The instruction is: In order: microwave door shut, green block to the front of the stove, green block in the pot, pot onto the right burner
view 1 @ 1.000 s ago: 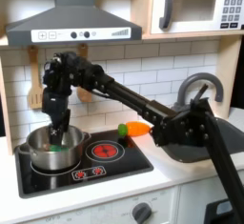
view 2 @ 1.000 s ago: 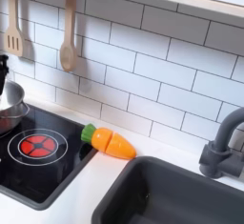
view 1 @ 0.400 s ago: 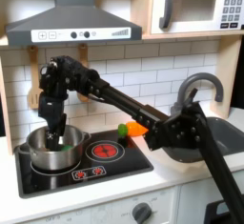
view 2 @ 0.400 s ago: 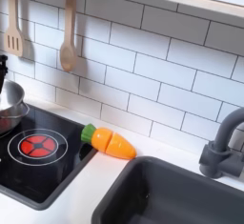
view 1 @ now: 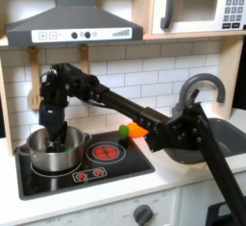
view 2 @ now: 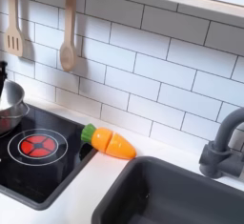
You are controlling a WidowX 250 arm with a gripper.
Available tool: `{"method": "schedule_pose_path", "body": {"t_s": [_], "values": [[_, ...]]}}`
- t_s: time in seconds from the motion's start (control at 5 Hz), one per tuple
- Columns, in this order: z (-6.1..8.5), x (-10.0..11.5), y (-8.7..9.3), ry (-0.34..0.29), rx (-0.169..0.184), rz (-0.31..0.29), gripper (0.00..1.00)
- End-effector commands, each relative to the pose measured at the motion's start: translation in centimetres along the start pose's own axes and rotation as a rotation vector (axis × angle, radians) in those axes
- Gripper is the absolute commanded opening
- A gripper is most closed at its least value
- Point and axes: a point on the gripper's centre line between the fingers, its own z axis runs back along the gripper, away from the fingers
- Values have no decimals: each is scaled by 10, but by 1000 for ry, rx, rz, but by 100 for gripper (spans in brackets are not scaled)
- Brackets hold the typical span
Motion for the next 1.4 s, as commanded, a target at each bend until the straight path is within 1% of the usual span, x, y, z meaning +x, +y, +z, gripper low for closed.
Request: {"method": "schedule_pose_path", "body": {"t_s": [0.0, 0.2, 0.6, 1.2], "values": [[-12, -16, -4, 27, 21, -38, 100], [-4, -26, -12, 23, -4, -64, 100], [0, -37, -4, 26, 6, -82, 100], [0, -53, -2, 27, 0, -106, 100]]}}
